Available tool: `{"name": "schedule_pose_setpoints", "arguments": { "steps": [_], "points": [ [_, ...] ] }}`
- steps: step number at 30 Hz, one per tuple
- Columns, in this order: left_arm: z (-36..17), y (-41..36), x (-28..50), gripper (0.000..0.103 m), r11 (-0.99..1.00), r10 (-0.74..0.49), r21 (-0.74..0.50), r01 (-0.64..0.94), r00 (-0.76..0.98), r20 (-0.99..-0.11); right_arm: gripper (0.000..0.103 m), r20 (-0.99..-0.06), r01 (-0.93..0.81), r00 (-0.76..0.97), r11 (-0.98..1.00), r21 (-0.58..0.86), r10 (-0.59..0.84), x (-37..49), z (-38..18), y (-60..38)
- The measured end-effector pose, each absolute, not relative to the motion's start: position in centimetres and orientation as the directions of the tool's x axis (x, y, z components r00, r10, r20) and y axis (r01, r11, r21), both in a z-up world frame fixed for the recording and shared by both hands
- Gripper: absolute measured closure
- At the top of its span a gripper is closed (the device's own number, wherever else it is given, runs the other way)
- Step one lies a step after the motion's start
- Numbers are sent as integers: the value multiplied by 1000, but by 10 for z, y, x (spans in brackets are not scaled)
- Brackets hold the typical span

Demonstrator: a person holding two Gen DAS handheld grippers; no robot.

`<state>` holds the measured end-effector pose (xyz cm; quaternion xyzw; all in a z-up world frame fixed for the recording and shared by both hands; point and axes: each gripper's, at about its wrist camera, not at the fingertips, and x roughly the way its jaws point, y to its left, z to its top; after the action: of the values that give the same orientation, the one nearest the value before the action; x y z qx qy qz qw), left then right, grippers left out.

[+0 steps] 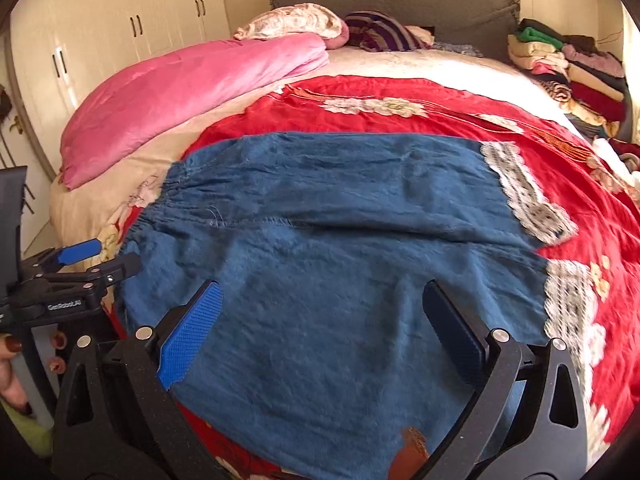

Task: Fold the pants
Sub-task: 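Move both tools toward the elastic waistband of the denim pants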

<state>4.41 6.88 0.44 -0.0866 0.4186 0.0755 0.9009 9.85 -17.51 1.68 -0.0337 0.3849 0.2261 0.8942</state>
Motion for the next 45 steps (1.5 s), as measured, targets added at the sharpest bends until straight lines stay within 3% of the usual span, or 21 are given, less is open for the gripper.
{"name": "schedule_pose_setpoints", "arguments": {
  "steps": [3, 8, 14, 25, 30, 31, 32, 34, 35, 38, 45],
  "points": [
    [3, 82, 61, 4, 973, 61, -92, -213, 619, -783, 8, -689, -465, 616, 882, 73, 382, 113, 24, -163],
    [2, 106, 90, 4, 967, 66, -97, -236, 600, -797, 8, -712, -492, 517, 846, 206, 475, 158, 25, -153],
    [3, 135, 130, 4, 958, 71, -109, -266, 587, -806, 8, -747, -511, 462, 832, 216, 478, 205, 17, -139],
    [-12, 162, 209, 4, 973, 62, -68, -219, 537, -841, 8, -792, -568, 472, 820, 63, 387, 272, 4, -98],
    [-23, 164, 229, 5, 976, 7, -111, -188, 534, -845, 8, -793, -613, 489, 790, -16, 364, 289, 1, -80],
    [-25, 164, 232, 8, 976, -5, -122, -181, 538, -843, 8, -792, -624, 490, 781, -27, 364, 292, 0, -76],
    [-27, 164, 234, 25, 976, -17, -131, -175, 539, -842, 8, -794, -643, 483, 765, -35, 369, 296, -2, -72],
    [-30, 162, 235, 41, 977, -17, -131, -170, 546, -838, 8, -801, -661, 478, 748, -58, 360, 301, -6, -65],
    [-29, 161, 235, 55, 978, -23, -134, -160, 556, -831, 8, -804, -668, 476, 741, -67, 357, 303, -8, -63],
    [-24, 155, 229, 63, 984, -12, -115, -138, 588, -809, 8, -805, -695, 485, 709, -117, 342, 308, -13, -53],
    [10, 135, 192, 68, 994, -5, -81, -75, 703, -711, 8, -795, -755, 496, 625, -197, 349, 307, -15, -33]
  ]
}}
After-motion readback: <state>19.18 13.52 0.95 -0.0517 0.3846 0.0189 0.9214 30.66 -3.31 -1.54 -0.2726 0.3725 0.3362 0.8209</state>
